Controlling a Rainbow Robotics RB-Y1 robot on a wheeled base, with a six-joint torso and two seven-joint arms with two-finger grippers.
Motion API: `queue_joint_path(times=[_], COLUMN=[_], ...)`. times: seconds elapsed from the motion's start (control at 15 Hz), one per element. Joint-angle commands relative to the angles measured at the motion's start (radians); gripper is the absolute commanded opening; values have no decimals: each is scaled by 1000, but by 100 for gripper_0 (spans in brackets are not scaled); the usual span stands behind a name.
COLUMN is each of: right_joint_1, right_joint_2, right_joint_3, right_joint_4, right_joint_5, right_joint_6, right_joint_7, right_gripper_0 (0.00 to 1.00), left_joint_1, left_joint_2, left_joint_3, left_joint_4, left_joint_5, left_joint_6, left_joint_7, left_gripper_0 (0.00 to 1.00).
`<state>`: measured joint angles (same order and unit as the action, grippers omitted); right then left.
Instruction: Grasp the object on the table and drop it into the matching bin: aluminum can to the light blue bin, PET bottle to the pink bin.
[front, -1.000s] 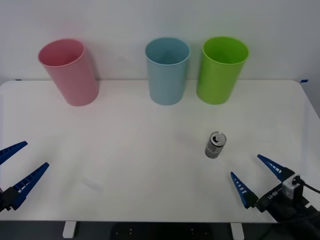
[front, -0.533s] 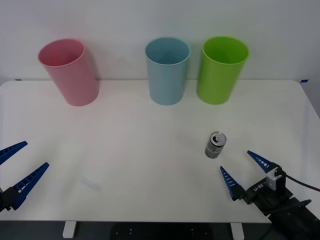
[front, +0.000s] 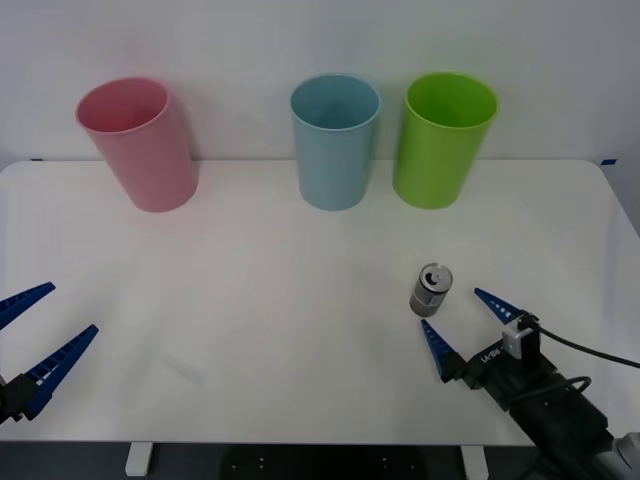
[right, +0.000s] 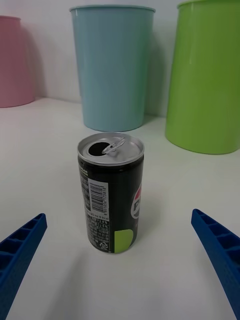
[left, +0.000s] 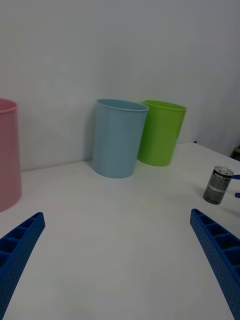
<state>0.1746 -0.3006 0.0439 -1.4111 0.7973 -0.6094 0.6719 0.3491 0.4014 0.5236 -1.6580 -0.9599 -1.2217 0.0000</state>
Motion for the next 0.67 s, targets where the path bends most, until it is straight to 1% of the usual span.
queue_joint_path(times=[0.07,0.27,0.6,0.67], right_joint_1=[-27,-47,-78,-95], right_joint_2=[0,12,14,14], right_joint_3=[30,39,71,76], right_joint_4=[0,1,3,31], right_joint_5=[-1,3,10,11], right_joint_6=[51,86,140,135], right_joint_7=[0,5,6,5], right_gripper_0=[100,100,100,100], left_joint_1=[0,0,0,0], left_joint_2=[0,0,0,0], left_joint_3=[0,0,0,0], left_joint_4=[0,0,0,0], left_joint_5=[0,0,0,0], left_joint_6=[0,0,0,0], left_joint_7=[0,0,0,0], left_gripper_0=[100,100,100,100])
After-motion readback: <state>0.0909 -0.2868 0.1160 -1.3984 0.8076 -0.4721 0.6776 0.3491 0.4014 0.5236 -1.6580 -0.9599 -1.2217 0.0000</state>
